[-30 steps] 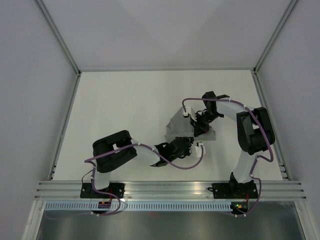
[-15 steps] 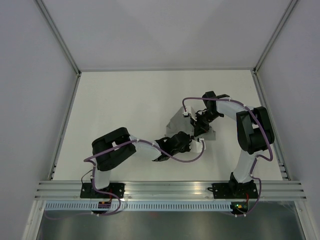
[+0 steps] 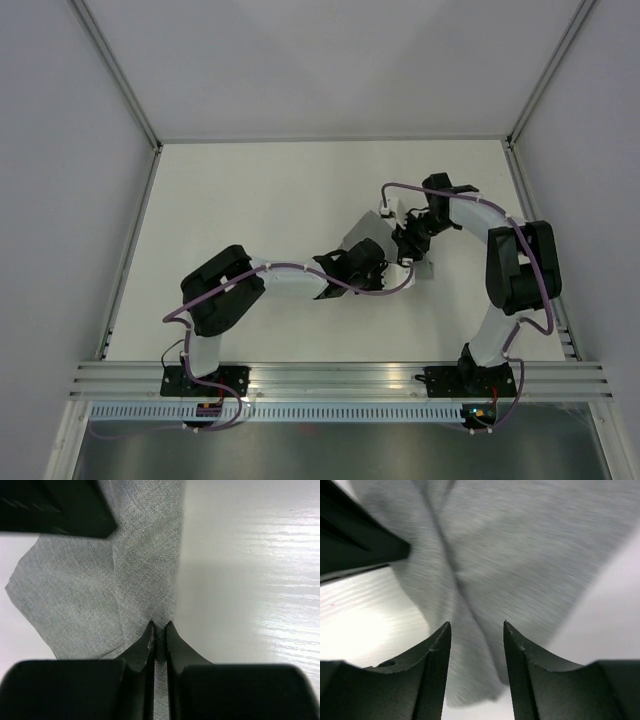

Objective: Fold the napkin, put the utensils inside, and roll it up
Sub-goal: Roll the napkin with the utensil

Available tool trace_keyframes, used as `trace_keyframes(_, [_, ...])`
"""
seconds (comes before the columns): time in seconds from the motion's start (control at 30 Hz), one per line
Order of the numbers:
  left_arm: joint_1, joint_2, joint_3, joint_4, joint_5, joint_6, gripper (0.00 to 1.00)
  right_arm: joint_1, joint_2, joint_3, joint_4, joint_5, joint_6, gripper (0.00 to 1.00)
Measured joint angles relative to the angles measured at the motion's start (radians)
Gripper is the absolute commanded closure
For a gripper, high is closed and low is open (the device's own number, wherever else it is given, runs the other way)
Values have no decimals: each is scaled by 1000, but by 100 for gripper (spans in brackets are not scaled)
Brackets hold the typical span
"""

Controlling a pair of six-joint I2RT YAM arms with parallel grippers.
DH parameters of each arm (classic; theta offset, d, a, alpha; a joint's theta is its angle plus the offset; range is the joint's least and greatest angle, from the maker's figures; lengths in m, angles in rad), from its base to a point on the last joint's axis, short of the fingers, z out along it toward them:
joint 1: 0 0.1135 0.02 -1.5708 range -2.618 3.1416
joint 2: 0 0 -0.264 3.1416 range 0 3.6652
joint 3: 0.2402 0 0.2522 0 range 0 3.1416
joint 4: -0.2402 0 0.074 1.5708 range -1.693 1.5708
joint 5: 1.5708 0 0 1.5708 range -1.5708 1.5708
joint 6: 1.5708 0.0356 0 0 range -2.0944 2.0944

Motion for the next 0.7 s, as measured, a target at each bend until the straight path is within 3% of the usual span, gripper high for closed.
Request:
trace_keyframes(0.2, [3, 1, 23, -48, 40, -47, 98, -162, -130, 0, 77, -22, 95, 48])
trace_keyframes(0.37, [10, 2, 43, -80, 76, -80, 98, -293, -203, -32, 53, -40, 64, 47])
trace_keyframes(0.5, [21, 5, 56, -99, 104, -101, 98, -307, -255, -139, 5, -31, 19, 48])
trace_keyframes(0.7, [28, 11, 70, -116, 120, -118, 98, -300, -197, -157, -116, -32, -48, 49])
